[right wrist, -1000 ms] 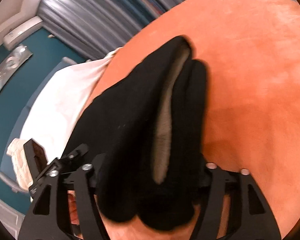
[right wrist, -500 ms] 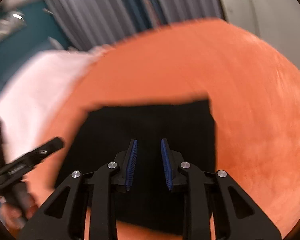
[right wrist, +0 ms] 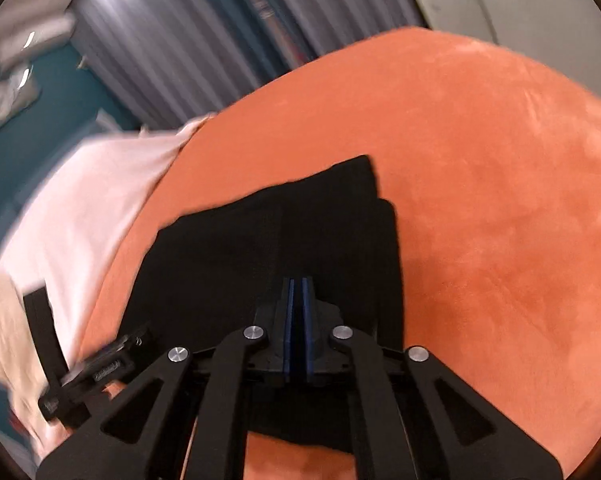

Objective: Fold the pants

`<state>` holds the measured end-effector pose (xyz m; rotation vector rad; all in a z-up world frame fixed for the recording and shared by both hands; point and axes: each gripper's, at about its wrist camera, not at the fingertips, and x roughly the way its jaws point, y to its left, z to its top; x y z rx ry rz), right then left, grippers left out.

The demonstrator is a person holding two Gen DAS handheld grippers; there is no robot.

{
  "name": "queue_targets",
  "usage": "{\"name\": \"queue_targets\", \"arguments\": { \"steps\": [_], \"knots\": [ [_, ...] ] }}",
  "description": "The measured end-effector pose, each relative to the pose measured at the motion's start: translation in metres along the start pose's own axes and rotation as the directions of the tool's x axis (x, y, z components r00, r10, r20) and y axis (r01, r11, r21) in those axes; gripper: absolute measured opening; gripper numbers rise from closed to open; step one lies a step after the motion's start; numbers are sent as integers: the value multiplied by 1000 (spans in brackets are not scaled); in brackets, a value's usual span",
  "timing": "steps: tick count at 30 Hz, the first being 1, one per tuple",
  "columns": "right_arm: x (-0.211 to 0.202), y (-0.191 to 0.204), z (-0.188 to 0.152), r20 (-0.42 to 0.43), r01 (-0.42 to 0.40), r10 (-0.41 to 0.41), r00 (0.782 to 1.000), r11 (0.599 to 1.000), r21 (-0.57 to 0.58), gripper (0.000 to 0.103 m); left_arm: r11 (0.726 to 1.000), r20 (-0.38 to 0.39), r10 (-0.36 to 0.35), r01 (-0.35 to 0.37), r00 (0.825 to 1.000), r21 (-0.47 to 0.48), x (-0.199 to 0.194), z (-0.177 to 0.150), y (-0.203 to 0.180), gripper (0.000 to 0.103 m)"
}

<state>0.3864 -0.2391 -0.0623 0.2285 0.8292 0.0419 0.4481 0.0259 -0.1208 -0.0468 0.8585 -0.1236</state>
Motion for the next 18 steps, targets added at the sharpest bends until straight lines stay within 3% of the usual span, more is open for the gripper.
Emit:
{"name": "queue_targets", "arguments": {
  "steps": [3, 4, 8, 12, 16, 18],
  "knots": [
    [-14, -7, 3, 17, -32, 30, 999, 996, 81, 0, 999, -5, -10, 10, 1000, -34, -5, 3, 6, 93],
    [-27, -1, 8, 34, -36, 33, 999, 996, 86, 6, 999, -6, -13, 13, 1000, -36, -12, -1, 9, 91],
    [-34, 38, 25, 53, -39, 41, 998, 999, -24, 6, 999, 37, 33, -34, 999, 35, -27, 3, -6, 90],
    [-11, 59, 55, 49, 20, -16, 999, 996, -86, 6, 994, 79, 55, -62, 995, 90, -27, 39, -25, 91],
    [35, 29, 67, -39, 105, -107, 994, 994, -35, 5, 991, 53, 91, -96, 994, 97, -7, 69, -28, 91],
    [51, 11, 67, -52, 57, -56, 997, 998, 10, 1, 990, 9, 113, -114, 994, 88, 15, 76, -22, 93]
  ]
}}
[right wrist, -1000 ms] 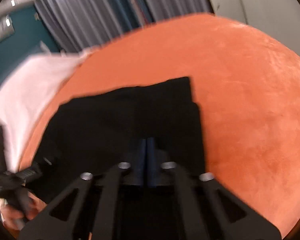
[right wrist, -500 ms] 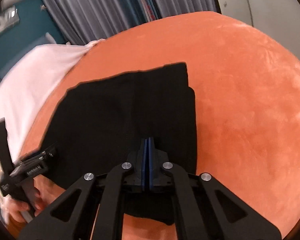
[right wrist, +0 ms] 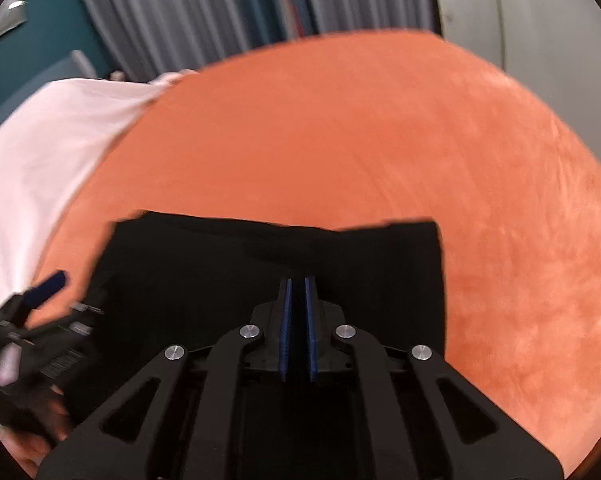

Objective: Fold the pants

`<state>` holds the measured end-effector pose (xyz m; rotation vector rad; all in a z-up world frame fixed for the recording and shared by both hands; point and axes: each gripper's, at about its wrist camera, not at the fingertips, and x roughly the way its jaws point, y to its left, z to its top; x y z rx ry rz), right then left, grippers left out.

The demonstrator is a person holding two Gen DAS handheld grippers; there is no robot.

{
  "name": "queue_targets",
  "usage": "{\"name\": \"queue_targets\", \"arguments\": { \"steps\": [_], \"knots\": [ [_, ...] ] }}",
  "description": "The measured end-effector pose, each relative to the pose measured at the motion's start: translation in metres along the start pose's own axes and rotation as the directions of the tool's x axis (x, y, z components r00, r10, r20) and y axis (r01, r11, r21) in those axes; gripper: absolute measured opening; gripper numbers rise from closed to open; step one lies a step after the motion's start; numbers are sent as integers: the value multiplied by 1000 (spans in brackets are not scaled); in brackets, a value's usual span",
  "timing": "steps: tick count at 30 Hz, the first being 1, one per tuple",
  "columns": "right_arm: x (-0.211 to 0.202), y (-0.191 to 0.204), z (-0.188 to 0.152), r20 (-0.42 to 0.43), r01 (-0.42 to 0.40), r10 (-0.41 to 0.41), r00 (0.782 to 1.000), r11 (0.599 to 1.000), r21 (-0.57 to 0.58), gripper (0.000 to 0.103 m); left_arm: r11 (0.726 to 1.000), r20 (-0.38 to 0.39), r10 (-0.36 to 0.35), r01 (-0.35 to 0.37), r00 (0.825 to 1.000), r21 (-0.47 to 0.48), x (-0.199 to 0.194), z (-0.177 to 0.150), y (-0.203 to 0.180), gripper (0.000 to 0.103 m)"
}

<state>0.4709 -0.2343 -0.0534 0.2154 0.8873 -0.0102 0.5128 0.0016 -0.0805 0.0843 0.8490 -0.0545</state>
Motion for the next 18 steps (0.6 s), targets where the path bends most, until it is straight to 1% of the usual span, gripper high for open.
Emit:
{"name": "queue_targets", "arguments": {
  "steps": [2, 4, 6, 7, 8, 9, 11, 12, 13, 14, 15, 16, 18],
  "knots": [
    [1, -17, -1, 25, -82, 80, 996, 995, 58, 0, 1000, -27, -21, 21, 999, -16, 15, -3, 5, 95],
    [0, -26, -4, 32, -131, 128, 991, 986, 106, 0, 999, -27, -33, 32, 999, -31, 21, -6, 7, 95],
    [-14, -31, -9, 58, -154, 146, 988, 974, 165, 0, 998, -18, -44, 43, 999, -43, 16, -10, 10, 94],
    [-29, -29, -14, 79, -151, 140, 987, 974, 167, 3, 997, -11, -55, 55, 998, -48, 9, -11, 12, 91],
    [-46, -22, -20, 100, -150, 138, 985, 981, 123, 6, 997, -1, -69, 69, 998, -36, -4, -15, 13, 91],
    [-57, -16, -26, 112, -154, 145, 983, 985, 80, 7, 997, 18, -73, 73, 997, -13, -18, -23, 13, 91],
    [-73, -3, -46, 95, -139, 140, 985, 990, -18, 7, 996, 29, -83, 82, 996, 35, -31, -36, 12, 91],
    [-75, 0, -57, 70, -113, 117, 991, 992, -55, 7, 995, 19, -78, 77, 997, 57, -32, -45, 11, 91],
    [-67, -2, -68, 39, -66, 70, 997, 994, -83, 5, 995, -4, -61, 61, 998, 73, -28, -53, 10, 93],
    [-61, -9, -78, 40, -71, 75, 996, 994, -87, 4, 995, -31, -60, 63, 998, 84, -19, -64, 11, 95],
    [-60, -14, -82, 62, -92, 97, 993, 992, -81, 1, 994, -18, -83, 84, 996, 66, -16, -70, 15, 98],
    [-62, -19, -85, 68, -108, 112, 991, 992, -70, 0, 994, -8, -104, 104, 995, 29, -14, -73, 21, 98],
    [-72, -23, -84, 67, -103, 103, 992, 995, -11, 0, 983, -35, -172, 169, 985, -67, -10, -73, 35, 98]
  ]
}}
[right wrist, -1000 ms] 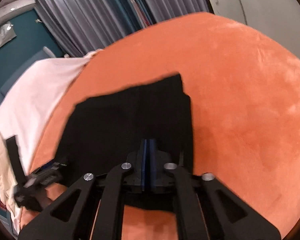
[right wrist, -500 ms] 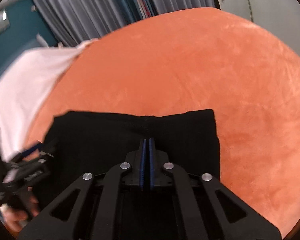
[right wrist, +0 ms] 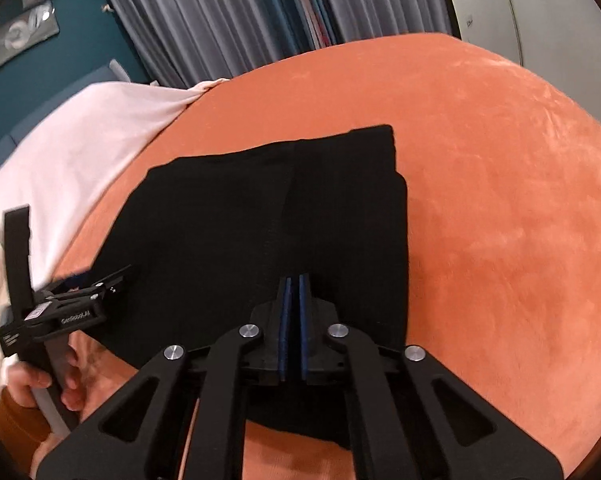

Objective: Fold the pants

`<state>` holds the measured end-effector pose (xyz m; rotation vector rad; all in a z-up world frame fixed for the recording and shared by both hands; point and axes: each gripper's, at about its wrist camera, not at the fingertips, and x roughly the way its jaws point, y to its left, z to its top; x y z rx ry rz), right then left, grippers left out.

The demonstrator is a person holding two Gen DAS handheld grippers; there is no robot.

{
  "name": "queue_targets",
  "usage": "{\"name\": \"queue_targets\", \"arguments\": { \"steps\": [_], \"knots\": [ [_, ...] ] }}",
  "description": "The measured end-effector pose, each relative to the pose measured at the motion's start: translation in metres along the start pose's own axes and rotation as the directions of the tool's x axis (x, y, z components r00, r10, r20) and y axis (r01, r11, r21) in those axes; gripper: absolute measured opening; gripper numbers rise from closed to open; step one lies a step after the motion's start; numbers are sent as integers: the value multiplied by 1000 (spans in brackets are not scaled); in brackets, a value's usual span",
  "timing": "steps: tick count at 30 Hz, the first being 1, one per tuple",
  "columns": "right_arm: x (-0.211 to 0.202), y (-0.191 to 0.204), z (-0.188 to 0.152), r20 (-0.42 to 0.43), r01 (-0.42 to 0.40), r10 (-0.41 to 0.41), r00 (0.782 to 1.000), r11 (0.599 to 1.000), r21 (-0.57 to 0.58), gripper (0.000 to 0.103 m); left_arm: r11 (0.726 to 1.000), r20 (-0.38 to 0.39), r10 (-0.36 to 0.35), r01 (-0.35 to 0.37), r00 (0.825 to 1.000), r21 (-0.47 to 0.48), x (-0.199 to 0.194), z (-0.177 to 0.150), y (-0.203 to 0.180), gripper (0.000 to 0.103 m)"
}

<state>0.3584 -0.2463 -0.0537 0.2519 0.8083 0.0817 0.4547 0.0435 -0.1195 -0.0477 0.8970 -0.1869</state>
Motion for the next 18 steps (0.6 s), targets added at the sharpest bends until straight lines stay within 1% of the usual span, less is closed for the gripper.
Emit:
{"name": "queue_targets", "arguments": {
  "steps": [1, 2, 4, 5, 6, 7, 8, 9, 10, 11, 12, 13, 14, 15, 17, 18],
  "knots": [
    [-7, -3, -2, 1, 9, -9, 1000, 1000, 16, 0, 999, -12, -16, 16, 1000, -32, -1, 0, 4, 98],
    [-12, -4, -3, 0, 20, -20, 1000, 1000, 23, 0, 999, -24, -17, 16, 1000, -41, -3, -2, 6, 98],
    [-24, -8, -11, -3, 25, -25, 1000, 999, 38, 0, 1000, -18, 12, -12, 1000, -11, -13, -8, 5, 98],
    [-36, -10, -15, -2, 45, -45, 999, 998, 53, 0, 999, -12, 39, -39, 999, 16, -24, -14, 2, 98],
    [-49, -8, -17, 4, 97, -97, 995, 994, 56, 4, 998, -5, 61, -61, 998, 33, -36, -19, 0, 95],
    [-67, -4, -17, 19, 171, -172, 985, 985, 35, 10, 994, 13, 93, -93, 996, 55, -57, -27, -3, 94],
    [-92, 4, -22, 51, 188, -188, 981, 982, 3, 10, 992, 30, 103, -105, 994, 69, -73, -34, -5, 94],
    [-106, 11, -24, 69, 183, -182, 981, 983, -13, 11, 990, 55, 105, -109, 993, 87, -95, -42, -9, 95],
    [-131, 25, -30, 103, 186, -181, 978, 982, -42, 19, 988, 79, 106, -113, 991, 103, -114, -48, -13, 96],
    [-151, 37, -35, 138, 199, -189, 972, 978, -62, 31, 983, 114, 118, -132, 986, 126, -144, -59, -19, 96],
    [-170, 49, -40, 180, 215, -199, 963, 973, -78, 70, 980, 136, 130, -148, 982, 135, -160, -64, -23, 96],
    [-197, 65, -49, 250, 228, -199, 948, 969, -94, 98, 976, 162, 140, -164, 977, 145, -181, -71, -29, 96],
    [-215, 77, -55, 297, 233, -193, 935, 967, -107, 98, 971, 195, 147, -178, 970, 157, -208, -81, -35, 96],
    [-232, 91, -61, 332, 247, -193, 923, 961, -128, 98, 970, 212, 147, -183, 966, 162, -222, -86, -39, 97],
    [-265, 119, -77, 376, 280, -201, 905, 945, -168, 98, 968, 247, 145, -190, 958, 166, -260, -100, -47, 98],
    [-273, 125, -82, 386, 280, -196, 901, 944, -176, 98, 967, 253, 147, -192, 956, 165, -273, -105, -50, 98]
  ]
}}
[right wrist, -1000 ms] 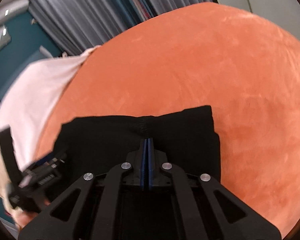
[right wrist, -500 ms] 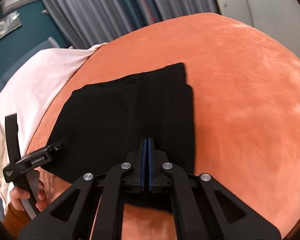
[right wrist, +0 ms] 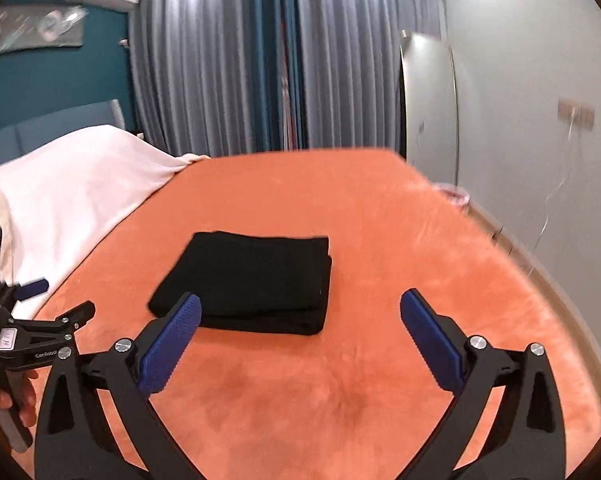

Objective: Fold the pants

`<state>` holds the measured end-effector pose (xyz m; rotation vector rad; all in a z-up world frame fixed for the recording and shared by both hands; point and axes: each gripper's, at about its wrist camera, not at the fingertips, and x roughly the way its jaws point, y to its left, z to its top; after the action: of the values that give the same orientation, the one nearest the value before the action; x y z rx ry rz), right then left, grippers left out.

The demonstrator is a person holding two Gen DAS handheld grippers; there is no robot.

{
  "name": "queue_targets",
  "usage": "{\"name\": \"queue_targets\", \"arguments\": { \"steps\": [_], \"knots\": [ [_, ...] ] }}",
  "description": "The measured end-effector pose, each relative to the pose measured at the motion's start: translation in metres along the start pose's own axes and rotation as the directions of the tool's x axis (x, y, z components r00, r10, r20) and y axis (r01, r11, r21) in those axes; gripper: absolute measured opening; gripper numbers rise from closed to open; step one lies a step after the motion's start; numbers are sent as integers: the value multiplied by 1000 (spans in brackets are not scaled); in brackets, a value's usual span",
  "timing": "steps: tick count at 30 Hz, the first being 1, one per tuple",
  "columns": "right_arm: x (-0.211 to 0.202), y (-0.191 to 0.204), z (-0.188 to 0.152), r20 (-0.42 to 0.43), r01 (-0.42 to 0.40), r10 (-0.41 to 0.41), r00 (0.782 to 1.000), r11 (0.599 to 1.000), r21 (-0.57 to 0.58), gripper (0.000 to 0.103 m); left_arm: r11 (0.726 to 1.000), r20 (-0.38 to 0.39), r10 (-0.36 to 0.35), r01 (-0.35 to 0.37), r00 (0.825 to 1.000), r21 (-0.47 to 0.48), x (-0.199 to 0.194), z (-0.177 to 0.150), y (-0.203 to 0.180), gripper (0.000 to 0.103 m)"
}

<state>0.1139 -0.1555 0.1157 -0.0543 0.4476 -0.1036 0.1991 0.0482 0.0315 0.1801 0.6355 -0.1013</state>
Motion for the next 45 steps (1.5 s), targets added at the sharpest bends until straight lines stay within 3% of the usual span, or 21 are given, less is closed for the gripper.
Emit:
{"name": "queue_targets", "arguments": {
  "steps": [4, 10, 13, 21, 24, 29, 33, 38, 45],
  "knots": [
    [-43, 15, -11, 18, -24, 24, 1000, 1000, -8, 98, 1000, 32, -1, 2, 999, -18, -53, -9, -3, 98],
    [-57, 13, -41, 46, -36, 36, 998, 999, 7, 98, 998, 105, 27, -22, 994, -52, -98, -33, -6, 98],
    [-44, 9, -45, 66, -15, 14, 998, 1000, 24, 98, 998, 132, 24, -15, 991, -69, -89, -41, -9, 98],
    [-20, 11, -45, 122, 98, -99, 988, 995, 14, 98, 994, 90, 20, -11, 996, -108, -41, -47, -1, 98],
    [-11, 11, -50, 89, 83, -84, 992, 996, 23, 98, 995, 49, 28, -24, 998, -95, -27, -50, 4, 98],
    [-4, 18, -57, 66, 76, -76, 995, 997, 6, 98, 998, 48, 26, -23, 999, -58, -21, -58, -1, 98],
    [0, 24, -65, 51, 82, -81, 995, 997, -18, 98, 999, 24, -7, 8, 1000, -46, -15, -60, -6, 98],
    [3, 22, -71, 31, 80, -79, 996, 997, -20, 98, 999, 26, 27, -27, 999, -20, -13, -61, -18, 98],
    [5, 19, -79, 12, 81, -81, 997, 996, -21, 98, 998, 26, -35, 37, 999, -45, -12, -61, -23, 98]
  ]
}}
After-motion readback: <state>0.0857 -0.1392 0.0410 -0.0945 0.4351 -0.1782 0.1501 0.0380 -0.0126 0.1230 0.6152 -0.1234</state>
